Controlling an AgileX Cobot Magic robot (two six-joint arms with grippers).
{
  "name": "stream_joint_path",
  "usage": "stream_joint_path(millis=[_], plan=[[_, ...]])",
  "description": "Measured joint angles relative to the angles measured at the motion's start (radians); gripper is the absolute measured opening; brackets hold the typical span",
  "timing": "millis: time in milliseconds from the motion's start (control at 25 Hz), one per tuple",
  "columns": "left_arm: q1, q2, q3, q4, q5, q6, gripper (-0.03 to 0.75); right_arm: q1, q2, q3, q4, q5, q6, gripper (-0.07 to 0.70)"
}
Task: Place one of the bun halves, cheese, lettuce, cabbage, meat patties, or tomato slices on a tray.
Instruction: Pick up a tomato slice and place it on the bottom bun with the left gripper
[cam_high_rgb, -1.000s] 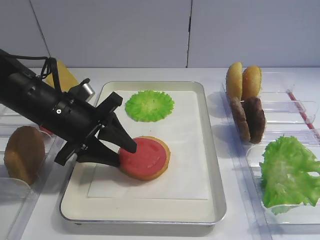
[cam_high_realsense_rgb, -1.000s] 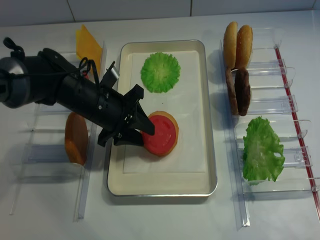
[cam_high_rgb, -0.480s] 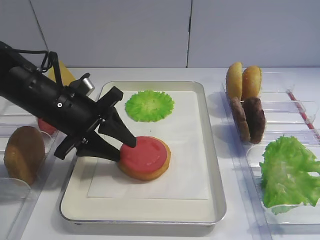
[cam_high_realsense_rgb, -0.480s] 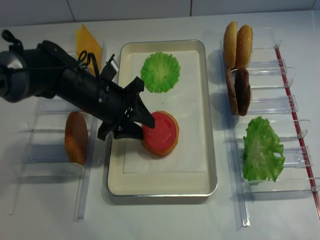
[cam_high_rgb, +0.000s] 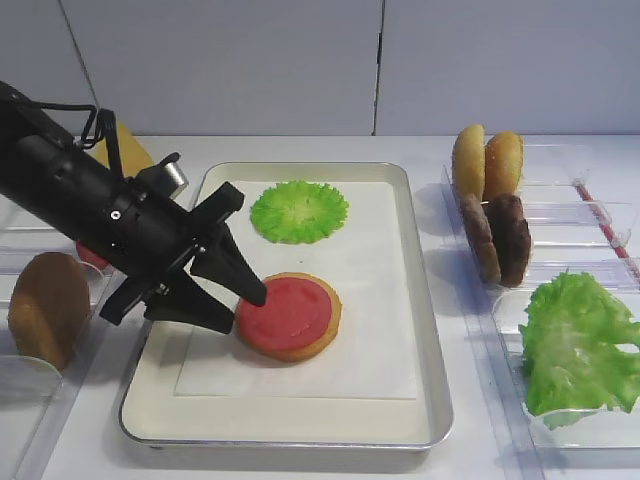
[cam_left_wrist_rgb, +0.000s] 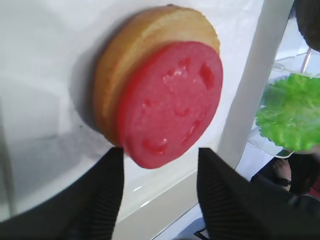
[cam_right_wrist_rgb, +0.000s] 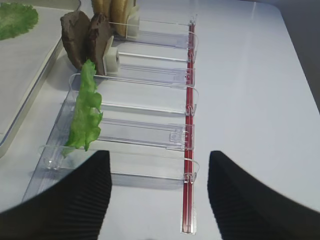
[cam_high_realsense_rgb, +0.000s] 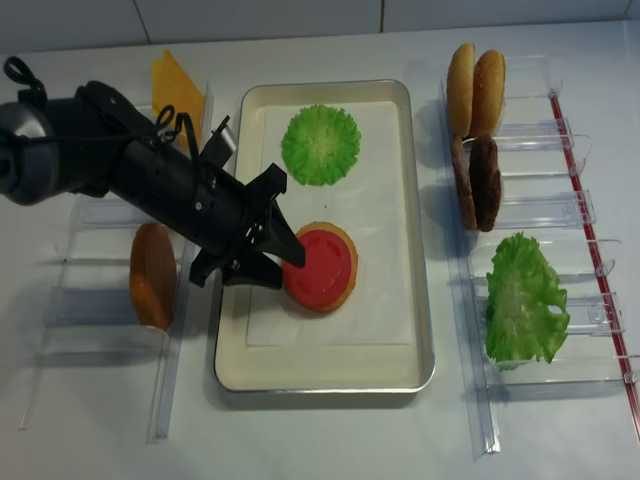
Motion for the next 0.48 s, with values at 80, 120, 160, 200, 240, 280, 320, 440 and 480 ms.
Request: stream_joint_path(millis=[80,120,160,200,240,280,320,440,480], plan=[[0.000,0.000,0.000,0.004,0.010,-0.002,0.316,0.000,0.000,0.000,0.000,0.000,0.000,0.444],[0.000,0.000,0.000,0.006,0.016,-0.004,0.316,0.000,0.000,0.000,0.000,0.000,0.000,0.444],[0.000,0.000,0.000,0.006,0.023,-0.004,0.316,0.000,0.000,0.000,0.000,0.000,0.000,0.444],[0.000,0.000,-0.004,0.013,0.033,-0.004,0.316,0.000,0.000,0.000,0.000,0.000,0.000,0.444],[0.000,0.000,-0.012,0.021,0.045,-0.007,0.316,0.000,0.000,0.000,0.000,0.000,0.000,0.444],[0.000,0.000,-0.023,0.027,0.059,-0.017,0.316,0.000,0.000,0.000,0.000,0.000,0.000,0.444],[0.000,0.000,-0.038,0.037,0.072,-0.024,0.316,0.000,0.000,0.000,0.000,0.000,0.000,0.444],[0.000,0.000,-0.096,0.081,0.105,-0.067,0.316,0.000,0.000,0.000,0.000,0.000,0.000,0.444],[0.000,0.000,-0.115,0.101,0.108,-0.086,0.316,0.000,0.000,0.000,0.000,0.000,0.000,0.444]])
